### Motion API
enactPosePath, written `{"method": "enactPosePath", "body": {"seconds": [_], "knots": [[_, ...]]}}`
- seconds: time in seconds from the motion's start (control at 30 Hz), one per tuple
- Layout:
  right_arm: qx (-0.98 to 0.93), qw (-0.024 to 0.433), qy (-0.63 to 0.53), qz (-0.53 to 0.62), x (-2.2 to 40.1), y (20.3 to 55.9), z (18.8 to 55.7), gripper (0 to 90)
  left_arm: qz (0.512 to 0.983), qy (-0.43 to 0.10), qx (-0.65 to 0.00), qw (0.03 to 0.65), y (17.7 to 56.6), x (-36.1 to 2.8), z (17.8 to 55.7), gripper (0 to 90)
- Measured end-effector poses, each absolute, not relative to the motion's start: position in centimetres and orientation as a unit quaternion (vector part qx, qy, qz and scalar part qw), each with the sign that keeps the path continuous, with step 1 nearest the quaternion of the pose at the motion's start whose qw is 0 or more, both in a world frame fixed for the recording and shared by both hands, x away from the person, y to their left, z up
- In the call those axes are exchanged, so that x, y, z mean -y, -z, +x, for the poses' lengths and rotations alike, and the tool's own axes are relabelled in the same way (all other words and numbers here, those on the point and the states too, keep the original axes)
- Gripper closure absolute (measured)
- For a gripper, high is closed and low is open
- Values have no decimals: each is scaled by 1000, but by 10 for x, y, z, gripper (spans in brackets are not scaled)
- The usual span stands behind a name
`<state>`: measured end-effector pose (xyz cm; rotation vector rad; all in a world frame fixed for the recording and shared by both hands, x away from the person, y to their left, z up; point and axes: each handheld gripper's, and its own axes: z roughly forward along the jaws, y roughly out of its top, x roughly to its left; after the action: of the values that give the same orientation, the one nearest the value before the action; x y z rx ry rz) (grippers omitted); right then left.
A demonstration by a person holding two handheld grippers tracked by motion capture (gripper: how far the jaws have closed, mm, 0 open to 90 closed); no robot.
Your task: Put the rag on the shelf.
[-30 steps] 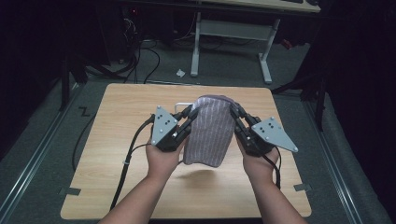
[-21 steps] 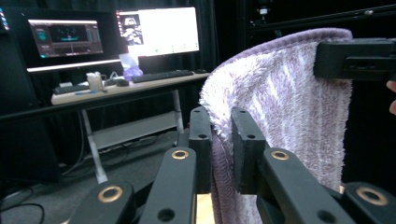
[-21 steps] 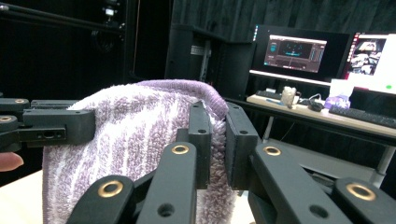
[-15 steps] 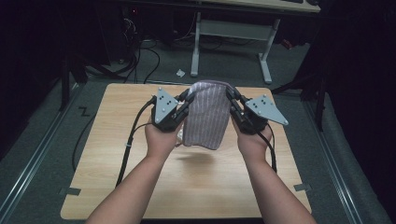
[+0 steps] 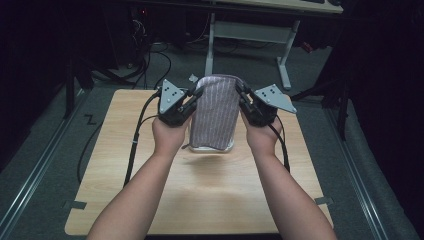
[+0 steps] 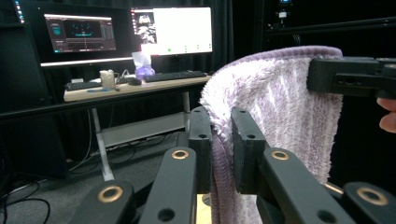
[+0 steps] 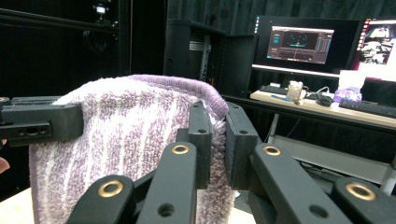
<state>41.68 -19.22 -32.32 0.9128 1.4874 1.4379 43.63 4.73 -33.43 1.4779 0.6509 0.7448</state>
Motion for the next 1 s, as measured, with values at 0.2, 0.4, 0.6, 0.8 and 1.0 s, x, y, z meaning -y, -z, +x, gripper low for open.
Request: {"method": "enactPosePath", "body": {"seconds": [0.2,0.4,0.6,0.8,1.0], "knots": [[-596,430,-570,369,192,318,428,834,646,-338,-278,626,332,-45,445,804],[-597,432,-565,372,193,314,440,834,650,-347,-274,618,328,-42,455,804],[-603,435,-555,373,190,315,458,834,652,-342,-294,610,331,-42,474,803],[-622,430,-539,371,182,319,480,833,658,-340,-314,594,338,-48,487,802],[-631,428,-526,376,175,321,497,833,662,-340,-326,583,344,-51,498,798]]}}
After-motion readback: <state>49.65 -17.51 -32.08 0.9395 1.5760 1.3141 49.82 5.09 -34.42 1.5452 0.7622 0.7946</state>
